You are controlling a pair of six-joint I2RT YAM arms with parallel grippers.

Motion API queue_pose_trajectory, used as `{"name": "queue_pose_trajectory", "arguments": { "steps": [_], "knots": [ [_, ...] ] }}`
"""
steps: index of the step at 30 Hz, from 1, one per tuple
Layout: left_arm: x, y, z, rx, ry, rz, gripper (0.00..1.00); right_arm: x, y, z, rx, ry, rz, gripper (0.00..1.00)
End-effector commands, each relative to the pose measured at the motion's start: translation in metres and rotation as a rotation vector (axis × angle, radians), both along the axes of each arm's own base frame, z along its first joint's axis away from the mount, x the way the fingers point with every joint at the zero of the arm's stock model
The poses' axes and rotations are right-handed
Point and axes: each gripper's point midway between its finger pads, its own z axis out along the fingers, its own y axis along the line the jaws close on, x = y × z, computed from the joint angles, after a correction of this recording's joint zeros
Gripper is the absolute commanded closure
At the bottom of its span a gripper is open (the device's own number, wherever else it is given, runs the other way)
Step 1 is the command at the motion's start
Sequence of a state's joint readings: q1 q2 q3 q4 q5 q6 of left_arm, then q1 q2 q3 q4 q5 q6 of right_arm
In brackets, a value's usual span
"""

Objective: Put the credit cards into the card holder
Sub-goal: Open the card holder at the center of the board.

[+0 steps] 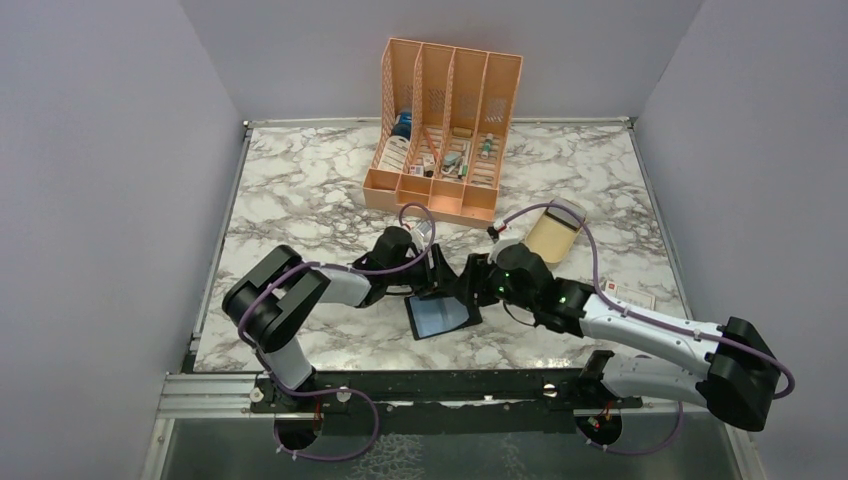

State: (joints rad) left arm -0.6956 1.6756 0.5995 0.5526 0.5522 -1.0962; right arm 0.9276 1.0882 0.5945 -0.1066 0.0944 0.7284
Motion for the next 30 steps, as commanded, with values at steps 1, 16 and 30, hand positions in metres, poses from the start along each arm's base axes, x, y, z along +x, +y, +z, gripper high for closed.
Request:
{"name": "queue_pose_trajectory", "arguments": {
  "steps": [1,16,30],
  "knots": [
    [0.013,-0.007,0.007,-0.009,-0.069,0.010,0.45,-0.001,0.006,0.000,0.004,-0.007,0.041,0.51],
    [0.057,0.051,0.030,0.125,-0.141,0.202,0.44,0.011,0.001,-0.072,-0.239,0.129,-0.016,0.63],
    [0.003,0.122,-0.010,0.414,-0.064,0.170,0.48,0.012,-0.046,-0.129,-0.568,0.215,-0.147,0.64]
  ]
}}
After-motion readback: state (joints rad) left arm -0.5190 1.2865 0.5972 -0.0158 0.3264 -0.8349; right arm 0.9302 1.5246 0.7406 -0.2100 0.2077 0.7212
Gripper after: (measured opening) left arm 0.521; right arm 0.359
